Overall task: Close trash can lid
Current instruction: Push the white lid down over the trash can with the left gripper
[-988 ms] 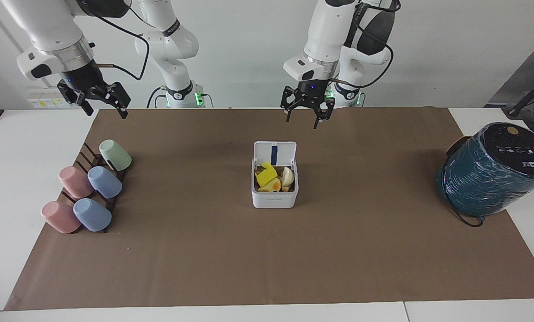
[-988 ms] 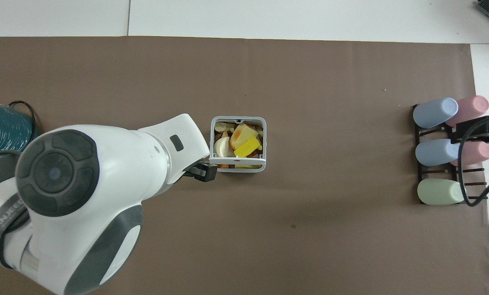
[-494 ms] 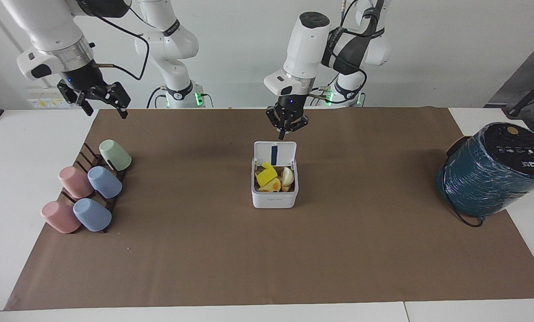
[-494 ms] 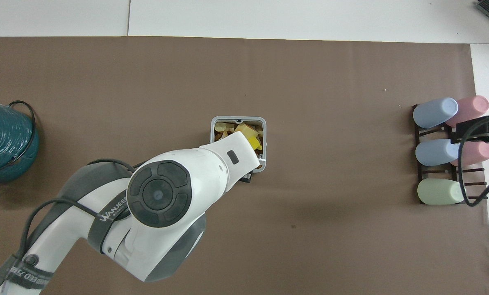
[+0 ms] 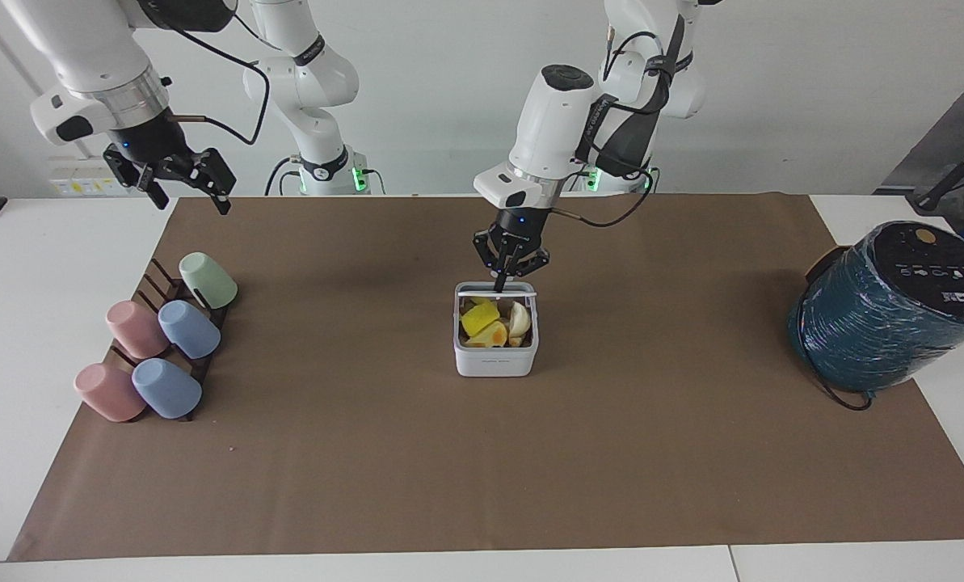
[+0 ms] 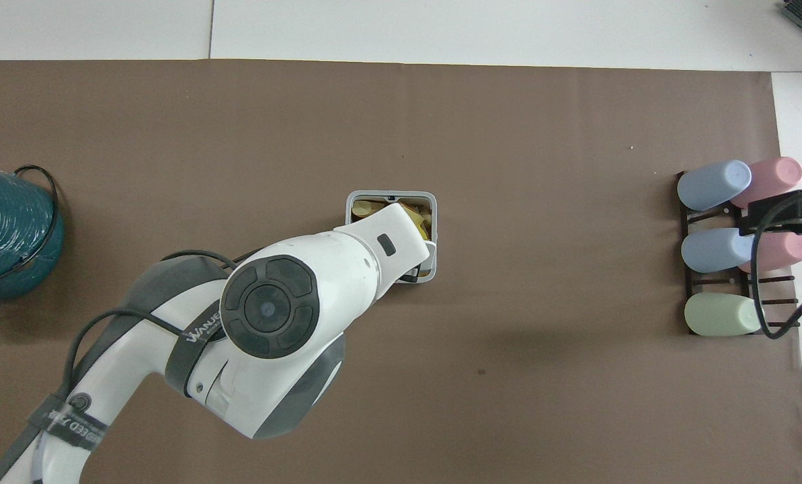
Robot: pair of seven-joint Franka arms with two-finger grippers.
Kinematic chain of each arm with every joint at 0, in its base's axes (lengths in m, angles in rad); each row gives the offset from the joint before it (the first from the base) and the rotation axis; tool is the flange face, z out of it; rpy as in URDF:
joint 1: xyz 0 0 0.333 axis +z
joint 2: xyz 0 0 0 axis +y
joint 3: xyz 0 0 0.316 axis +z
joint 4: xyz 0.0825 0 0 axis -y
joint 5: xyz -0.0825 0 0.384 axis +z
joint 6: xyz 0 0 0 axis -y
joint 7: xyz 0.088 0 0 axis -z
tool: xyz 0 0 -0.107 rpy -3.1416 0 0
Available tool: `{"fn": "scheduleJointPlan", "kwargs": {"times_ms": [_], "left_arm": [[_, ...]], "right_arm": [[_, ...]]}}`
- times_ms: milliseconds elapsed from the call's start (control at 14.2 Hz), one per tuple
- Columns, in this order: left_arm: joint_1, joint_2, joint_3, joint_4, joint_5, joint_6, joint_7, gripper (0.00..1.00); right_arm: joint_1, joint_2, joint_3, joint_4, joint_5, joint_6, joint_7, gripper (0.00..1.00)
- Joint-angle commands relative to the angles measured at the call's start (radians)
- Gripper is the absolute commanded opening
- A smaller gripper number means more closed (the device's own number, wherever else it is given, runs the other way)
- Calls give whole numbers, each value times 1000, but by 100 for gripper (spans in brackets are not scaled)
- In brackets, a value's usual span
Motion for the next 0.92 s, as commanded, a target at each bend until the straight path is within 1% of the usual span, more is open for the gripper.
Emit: {"fn": "scheduleJointPlan", "kwargs": {"times_ms": [0, 141, 212, 424, 635, 847], "left_arm": [[11, 80, 0, 48, 22, 65, -7, 0], [10, 163, 2, 112, 21, 68, -15, 0], [10, 185, 2, 129, 22, 69, -13, 0], [11, 228, 6, 129, 36, 101, -5, 0], [13, 231, 5, 118, 47, 101, -5, 0], [10, 225, 6, 111, 47, 66, -10, 0]], "right_arm": [[-8, -15, 7, -12, -2, 1, -24, 100], [-8, -15, 7, -12, -2, 1, -24, 100], [-8, -15, 7, -13, -2, 1, -24, 100], [-8, -15, 7, -12, -2, 1, -24, 100], [-8, -15, 6, -12, -2, 1, -24, 100], [-8, -15, 6, -12, -2, 1, -24, 100]]}}
